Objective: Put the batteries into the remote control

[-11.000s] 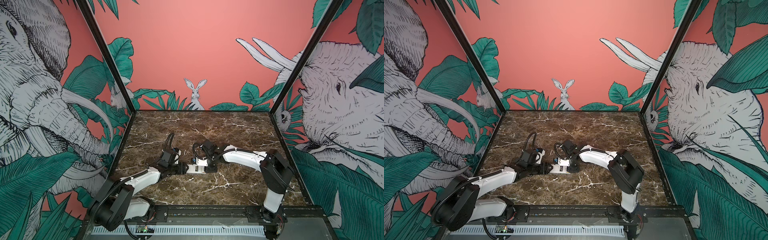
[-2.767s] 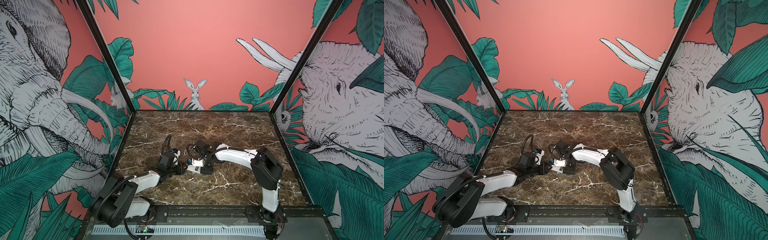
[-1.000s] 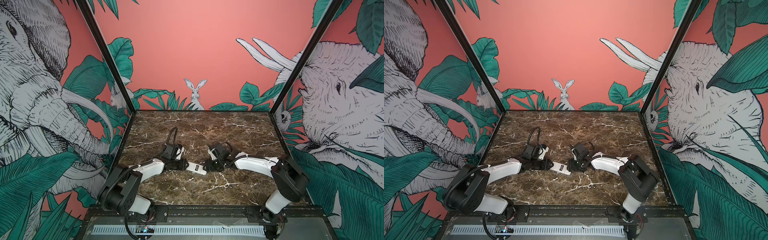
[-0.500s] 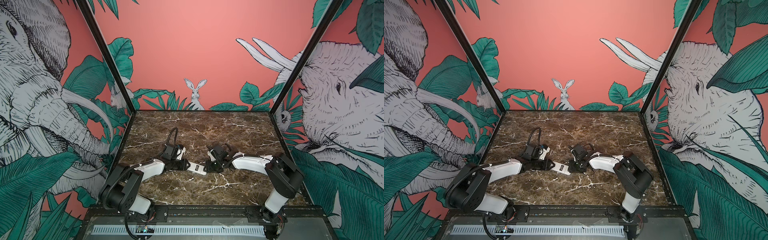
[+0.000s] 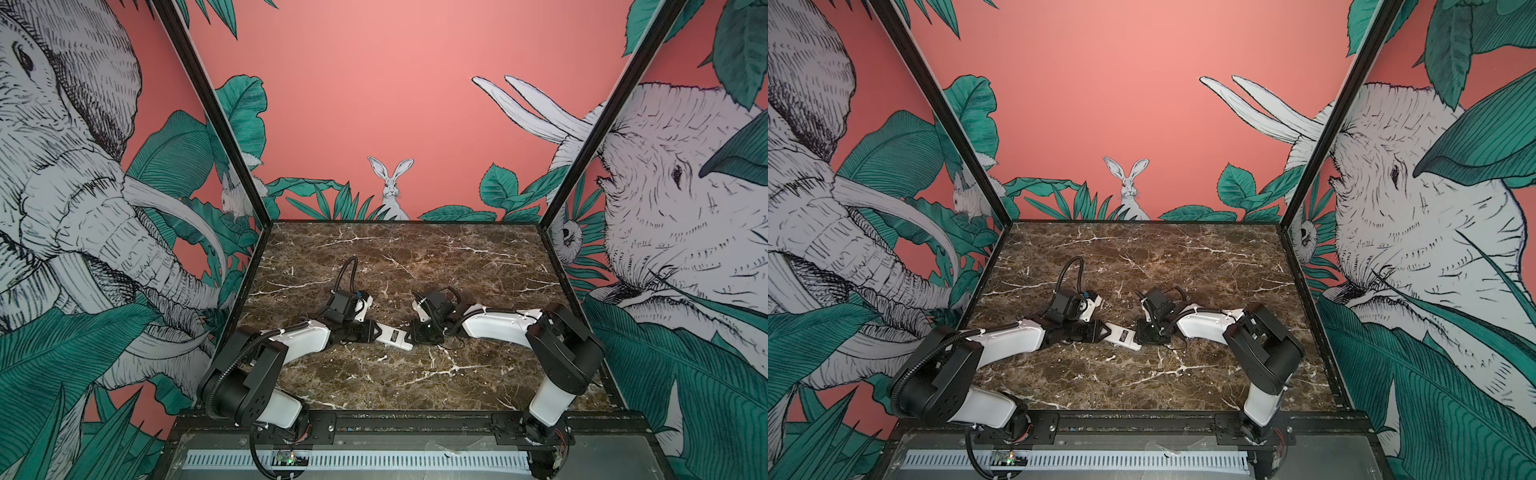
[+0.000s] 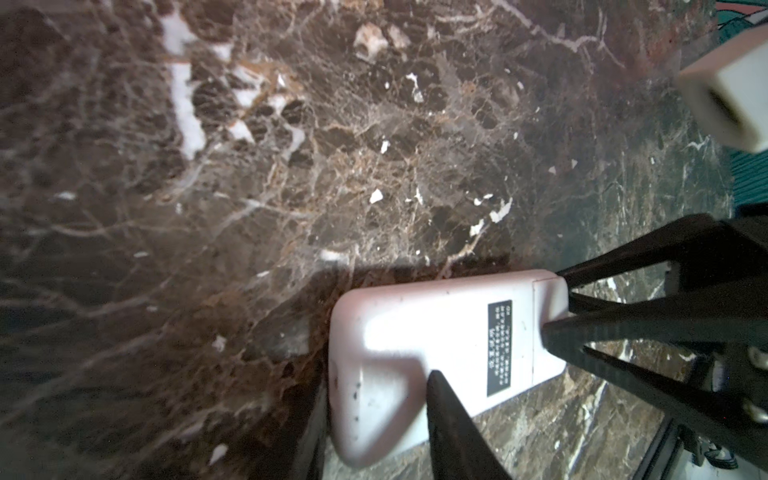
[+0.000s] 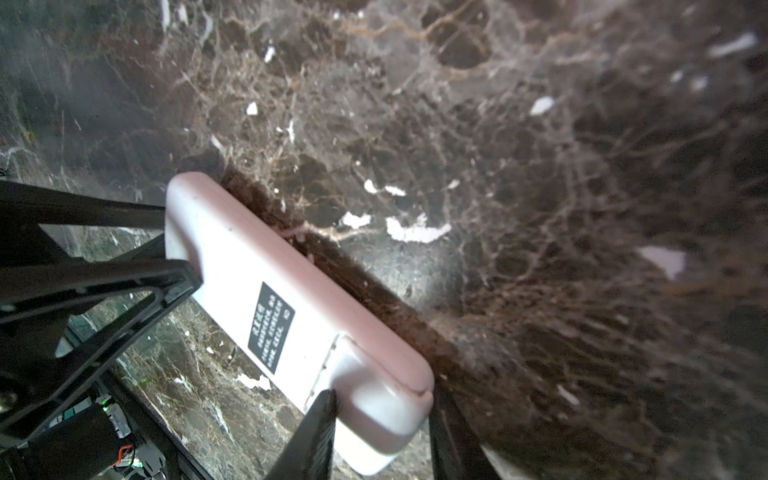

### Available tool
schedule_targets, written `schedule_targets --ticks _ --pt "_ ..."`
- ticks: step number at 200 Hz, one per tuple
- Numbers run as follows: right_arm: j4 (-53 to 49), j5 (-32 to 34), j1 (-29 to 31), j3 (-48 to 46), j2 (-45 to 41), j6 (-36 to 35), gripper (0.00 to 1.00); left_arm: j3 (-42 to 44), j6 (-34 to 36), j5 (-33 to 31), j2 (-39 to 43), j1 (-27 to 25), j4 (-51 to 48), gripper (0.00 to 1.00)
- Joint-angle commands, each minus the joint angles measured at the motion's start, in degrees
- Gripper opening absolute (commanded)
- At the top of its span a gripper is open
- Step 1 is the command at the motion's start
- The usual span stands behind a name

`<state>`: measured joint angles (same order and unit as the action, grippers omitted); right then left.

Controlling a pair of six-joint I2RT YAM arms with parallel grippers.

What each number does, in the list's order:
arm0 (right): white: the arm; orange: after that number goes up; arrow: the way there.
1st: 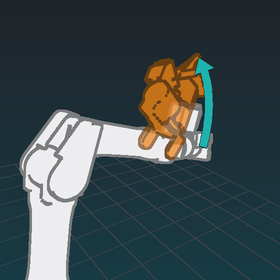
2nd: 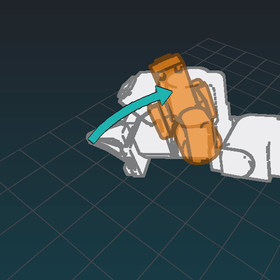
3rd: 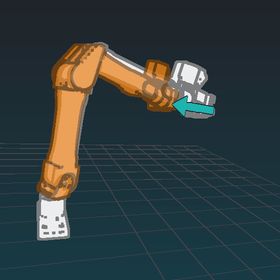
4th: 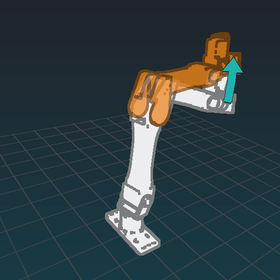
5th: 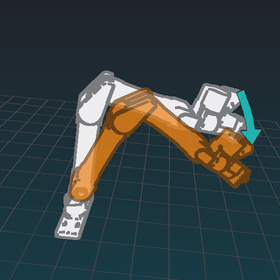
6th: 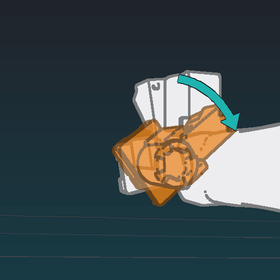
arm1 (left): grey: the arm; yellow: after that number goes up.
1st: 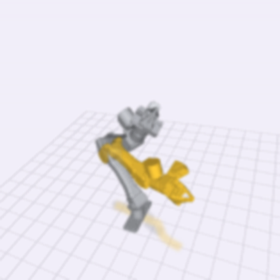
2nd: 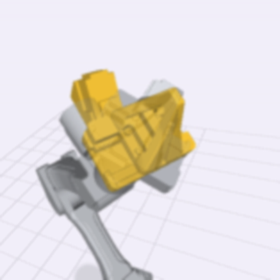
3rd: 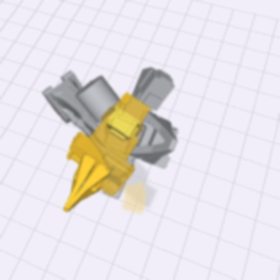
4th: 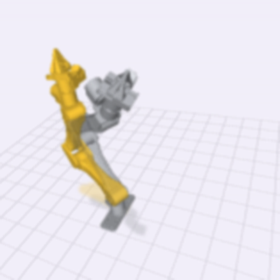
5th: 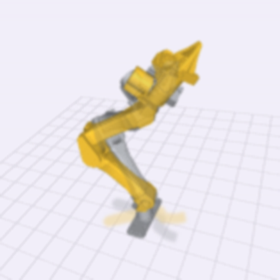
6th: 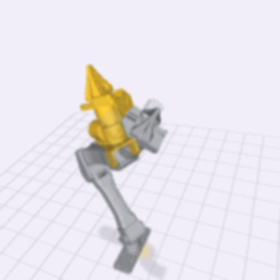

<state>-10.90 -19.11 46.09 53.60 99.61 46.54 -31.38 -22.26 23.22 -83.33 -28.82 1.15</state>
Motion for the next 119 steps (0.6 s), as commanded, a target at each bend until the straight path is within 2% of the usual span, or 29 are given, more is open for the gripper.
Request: schedule_targets --ticks 1,50,119 --pt "-1.3 0.6 0.4 -0.2 2.7 0.1 0.35 2.0 -0.6 0.6 -0.6 -1.9 -2.0 0.39" --pt "-1.3 1.0 0.6 -0.3 3.0 0.3 0.31 3.5 -2.7 0.4 0.0 -3.9 -1.1 0.37" --pt "-1.4 1.7 0.9 1.2 5.3 -0.8 0.31 6.0 -5.3 0.2 2.2 -6.2 -0.6 0.36"
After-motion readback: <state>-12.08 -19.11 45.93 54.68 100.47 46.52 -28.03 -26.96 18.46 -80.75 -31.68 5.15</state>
